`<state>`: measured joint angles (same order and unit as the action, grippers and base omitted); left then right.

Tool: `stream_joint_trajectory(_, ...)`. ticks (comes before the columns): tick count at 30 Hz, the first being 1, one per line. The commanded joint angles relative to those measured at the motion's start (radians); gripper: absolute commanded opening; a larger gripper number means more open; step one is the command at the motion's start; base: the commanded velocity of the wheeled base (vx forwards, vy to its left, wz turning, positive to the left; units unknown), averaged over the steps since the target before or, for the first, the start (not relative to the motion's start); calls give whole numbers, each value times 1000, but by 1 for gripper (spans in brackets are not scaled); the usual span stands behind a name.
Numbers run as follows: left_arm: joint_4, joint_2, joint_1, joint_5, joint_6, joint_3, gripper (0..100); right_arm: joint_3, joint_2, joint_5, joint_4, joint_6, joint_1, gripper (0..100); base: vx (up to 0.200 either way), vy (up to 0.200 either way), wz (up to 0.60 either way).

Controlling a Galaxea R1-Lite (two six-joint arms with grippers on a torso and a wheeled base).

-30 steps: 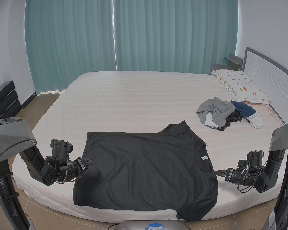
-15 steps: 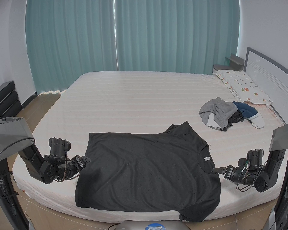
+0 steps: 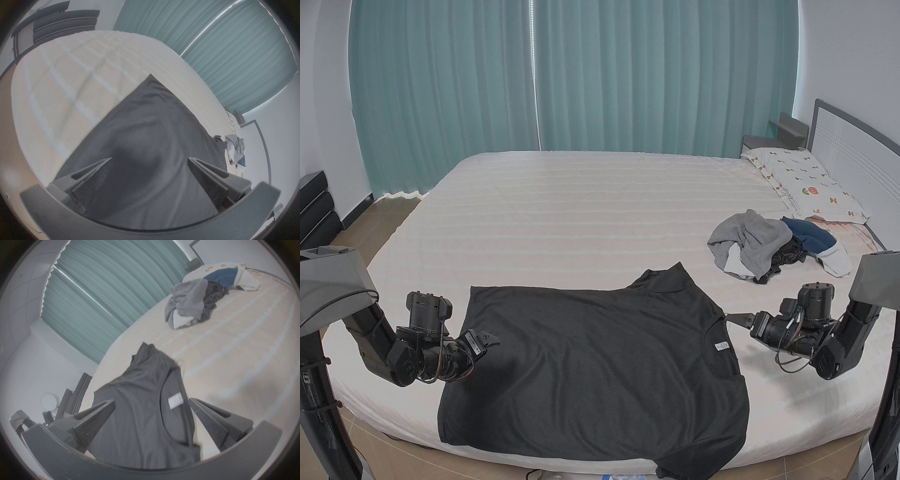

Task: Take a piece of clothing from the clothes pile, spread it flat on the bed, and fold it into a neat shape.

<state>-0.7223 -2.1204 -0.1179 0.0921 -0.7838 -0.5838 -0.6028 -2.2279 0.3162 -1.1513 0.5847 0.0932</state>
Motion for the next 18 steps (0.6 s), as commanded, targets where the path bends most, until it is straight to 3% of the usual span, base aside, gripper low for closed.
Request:
stream_joint_trajectory(1,-3,-50,-2,9,-18,-17,100,-196,-98,-17,94,6,5,100,0,0,0)
stream_joint_trajectory(11,-5,-61,-2,9,-20,-19,100,-718,-265,-31,484,6,39,100,0,0,0)
stream_joint_trajectory(18,-3,-61,-2,9,-20,-19,100,-858,-349,-42,559,-25,59,100,0,0,0)
